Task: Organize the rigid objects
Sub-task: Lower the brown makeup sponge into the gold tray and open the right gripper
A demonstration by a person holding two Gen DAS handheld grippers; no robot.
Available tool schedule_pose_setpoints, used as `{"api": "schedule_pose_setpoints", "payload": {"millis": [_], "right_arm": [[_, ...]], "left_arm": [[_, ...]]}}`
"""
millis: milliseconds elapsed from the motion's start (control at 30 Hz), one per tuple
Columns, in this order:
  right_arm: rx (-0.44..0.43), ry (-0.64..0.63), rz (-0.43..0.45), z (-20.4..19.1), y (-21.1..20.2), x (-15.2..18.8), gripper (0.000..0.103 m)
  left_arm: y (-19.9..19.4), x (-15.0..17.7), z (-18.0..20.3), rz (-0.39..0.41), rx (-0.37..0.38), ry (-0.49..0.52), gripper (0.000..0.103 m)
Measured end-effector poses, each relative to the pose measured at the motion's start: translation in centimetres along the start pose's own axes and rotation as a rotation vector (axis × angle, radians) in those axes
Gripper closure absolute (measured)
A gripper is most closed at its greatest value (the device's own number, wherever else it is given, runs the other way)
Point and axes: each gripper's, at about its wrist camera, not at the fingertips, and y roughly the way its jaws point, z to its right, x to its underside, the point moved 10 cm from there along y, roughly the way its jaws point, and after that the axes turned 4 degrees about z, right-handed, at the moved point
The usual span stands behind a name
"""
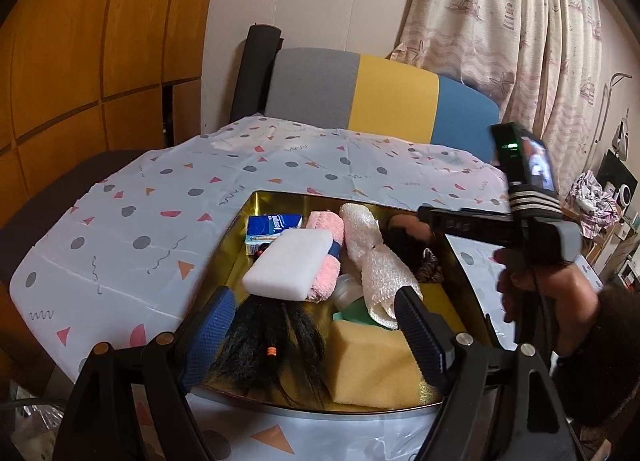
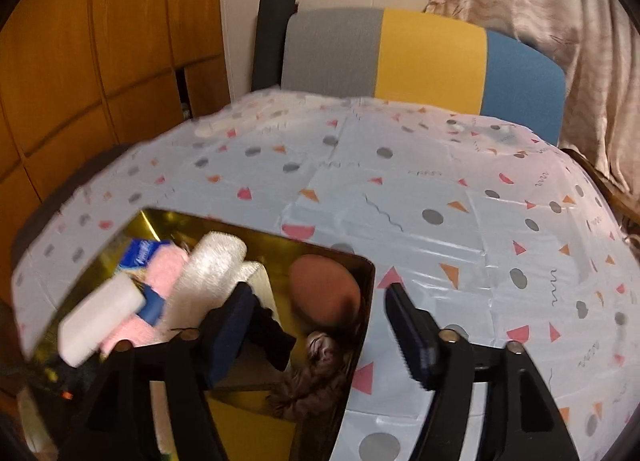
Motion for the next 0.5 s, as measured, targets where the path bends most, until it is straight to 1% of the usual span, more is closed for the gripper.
{"api": "schedule_pose_setpoints", "payload": {"millis": [67, 133, 200, 267, 367, 400, 467, 500], "right_arm": [[0.000, 0.039, 0.030, 0.4, -1.7, 0.1, 0.021], [-0.013, 0.081, 0.038, 0.7, -3.2, 0.8, 0.019], [-0.028, 0.111, 0.025, 0.6, -4.2, 1.9, 0.017], [-0.034, 0.134, -0.002, 0.5, -5.0, 3.4, 0.012], [-0.031, 0.144, -0.036, 0.2, -6.2, 5.5, 0.010], [-0.028, 0.142, -0.045, 0.0, -6.5, 6.0, 0.008], [-0.021, 0.142, -0.055, -0.3, -7.4, 6.9, 0.001], [-0.021, 0.140, -0.055, -0.6, -7.7, 7.1, 0.000]], "left_arm": [[-0.1, -0.1, -0.1, 0.013, -0.017, -0.002, 0.020], [0.1, 0.1, -0.2, 0.009, -0.039, 0.000, 0.020], [0.2, 0.4, -0.1, 0.002, -0.051, 0.000, 0.020], [0.3, 0.6, -0.2, -0.007, -0.061, -0.007, 0.020], [0.1, 0.6, -0.3, -0.007, -0.070, -0.030, 0.020], [0.0, 0.6, -0.4, -0.006, -0.077, -0.039, 0.020], [-0.3, 0.6, -0.9, -0.004, -0.103, -0.057, 0.020], [-0.4, 0.6, -1.3, -0.010, -0.123, -0.066, 0.020]]}}
